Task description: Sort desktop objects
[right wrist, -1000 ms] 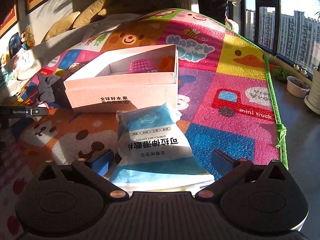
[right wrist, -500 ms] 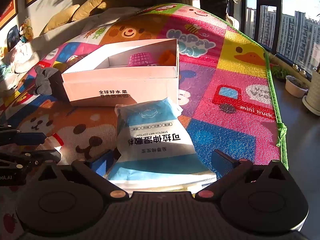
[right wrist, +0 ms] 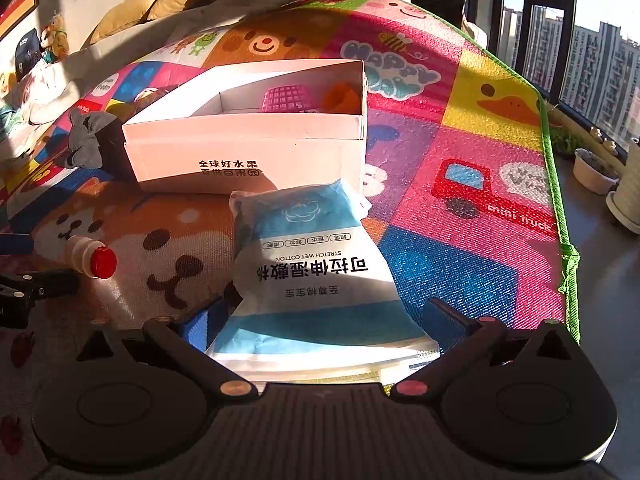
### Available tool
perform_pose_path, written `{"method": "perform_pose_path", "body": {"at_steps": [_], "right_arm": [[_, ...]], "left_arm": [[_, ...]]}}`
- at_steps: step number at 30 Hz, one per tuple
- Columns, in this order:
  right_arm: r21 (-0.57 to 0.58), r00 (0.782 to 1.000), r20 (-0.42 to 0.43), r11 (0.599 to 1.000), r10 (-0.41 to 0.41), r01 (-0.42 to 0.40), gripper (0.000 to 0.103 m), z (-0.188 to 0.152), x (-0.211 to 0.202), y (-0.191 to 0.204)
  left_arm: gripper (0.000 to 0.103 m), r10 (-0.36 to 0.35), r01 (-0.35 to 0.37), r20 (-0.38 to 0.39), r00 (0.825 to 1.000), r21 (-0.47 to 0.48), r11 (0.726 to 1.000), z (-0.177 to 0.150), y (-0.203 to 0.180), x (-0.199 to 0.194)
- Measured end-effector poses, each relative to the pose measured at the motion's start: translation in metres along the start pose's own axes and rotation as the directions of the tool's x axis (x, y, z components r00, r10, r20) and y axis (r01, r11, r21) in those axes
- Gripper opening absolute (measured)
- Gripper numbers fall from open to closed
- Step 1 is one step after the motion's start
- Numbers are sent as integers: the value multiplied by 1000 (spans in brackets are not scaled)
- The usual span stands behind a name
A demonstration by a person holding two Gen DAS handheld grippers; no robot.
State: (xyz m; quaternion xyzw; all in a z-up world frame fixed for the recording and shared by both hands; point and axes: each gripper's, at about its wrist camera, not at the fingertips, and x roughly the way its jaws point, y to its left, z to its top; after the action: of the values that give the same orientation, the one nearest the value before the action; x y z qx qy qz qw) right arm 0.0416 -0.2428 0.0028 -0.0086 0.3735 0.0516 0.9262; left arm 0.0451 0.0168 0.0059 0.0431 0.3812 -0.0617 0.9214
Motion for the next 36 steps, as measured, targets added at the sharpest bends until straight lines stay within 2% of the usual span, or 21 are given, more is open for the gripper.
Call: {"method": "perform_pose_path", "body": {"at_steps": [3, 6, 11, 16, 21, 23, 28, 33, 36], "right_arm": [[-1, 1000, 3, 1000, -2, 2, 103, 0, 0, 0], [1, 1000, 7, 1000, -4, 4, 103, 0, 0, 1], [1, 1000, 8, 1000, -5, 5, 103, -1, 0, 1], [1, 1000, 8, 1000, -4, 4, 103, -1, 0, 1], [4, 1000, 8, 1000, 0, 0, 103, -1, 0, 1], [5, 1000, 9, 1000, 1, -1, 103, 0, 0, 0], [5, 1000, 9, 1000, 1, -1, 103, -1, 0, 0], [5, 1000, 9, 1000, 1, -1, 103, -1, 0, 0], [5, 1000, 9, 1000, 1, -1, 103, 0, 0, 0]], "left_arm": [[103, 5, -6, -2, 1000, -49, 999, 1, 16, 1], [103, 6, -6, 16, 1000, -16, 1000, -2, 12, -1], [103, -109, 108, 25, 994, 65, 992, -8, -2, -6], [103, -250, 245, 27, 968, 130, 961, -5, -32, -4], [103, -259, 248, 34, 965, 191, 950, 9, -48, 11], [103, -289, 280, 26, 957, 180, 943, 14, -47, 17], [103, -392, 382, 25, 920, 176, 907, 13, -49, 16], [103, -401, 386, 10, 916, 251, 888, -3, -65, 2], [103, -393, 378, 13, 920, 245, 893, -9, -70, -2]]}}
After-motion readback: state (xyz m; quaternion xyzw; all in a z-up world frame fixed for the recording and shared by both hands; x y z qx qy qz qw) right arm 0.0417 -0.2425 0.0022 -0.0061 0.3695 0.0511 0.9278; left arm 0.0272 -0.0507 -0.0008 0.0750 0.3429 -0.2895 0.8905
